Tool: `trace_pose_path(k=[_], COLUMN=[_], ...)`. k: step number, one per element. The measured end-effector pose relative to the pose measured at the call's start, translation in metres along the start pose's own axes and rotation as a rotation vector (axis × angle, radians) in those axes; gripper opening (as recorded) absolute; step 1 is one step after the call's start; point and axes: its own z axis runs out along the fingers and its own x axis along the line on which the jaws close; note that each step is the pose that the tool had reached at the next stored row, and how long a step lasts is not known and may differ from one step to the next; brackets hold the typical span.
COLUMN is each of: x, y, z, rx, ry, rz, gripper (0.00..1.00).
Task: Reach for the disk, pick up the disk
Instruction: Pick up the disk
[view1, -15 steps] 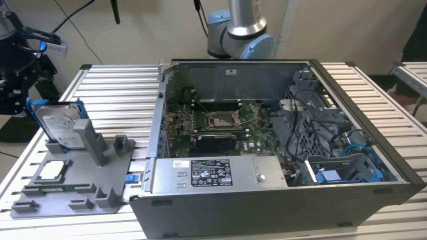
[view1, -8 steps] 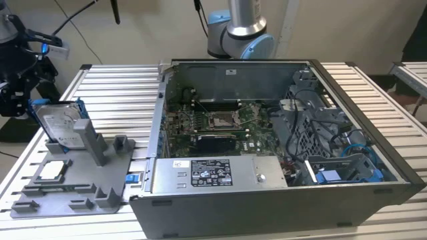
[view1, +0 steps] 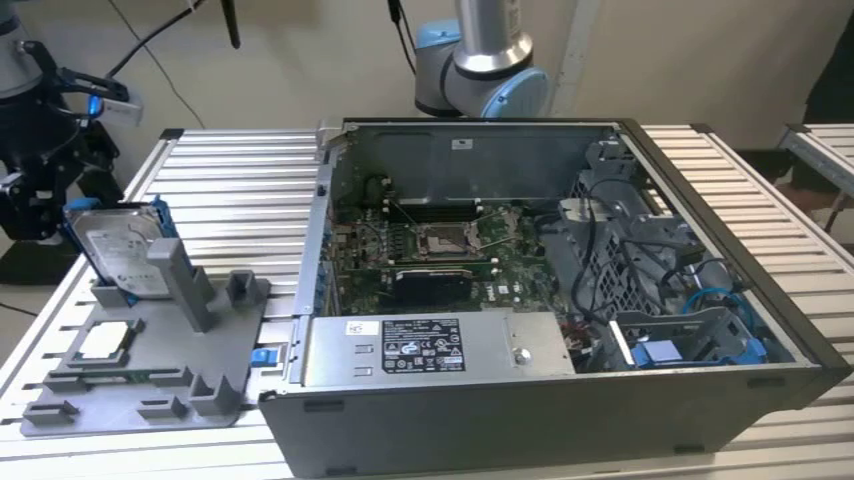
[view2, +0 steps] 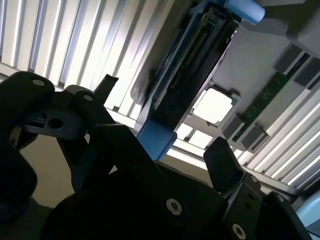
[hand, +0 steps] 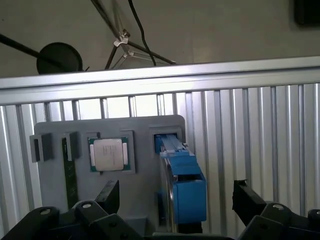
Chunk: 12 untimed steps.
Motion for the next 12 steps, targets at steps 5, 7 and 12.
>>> trace_pose_path(k=[5, 7, 12], x=[0.0002, 0.0003, 0.0004], y=[0.0000, 0.0001, 0.0001], z=[0.0089, 0.0115, 0.0176], rx=[0.0038, 0.0092, 0.0168], ry=[-0.0002, -0.0011, -0.0119], rz=[-0.001, -0.002, -0.006], gripper=[1.00, 1.00, 1.00])
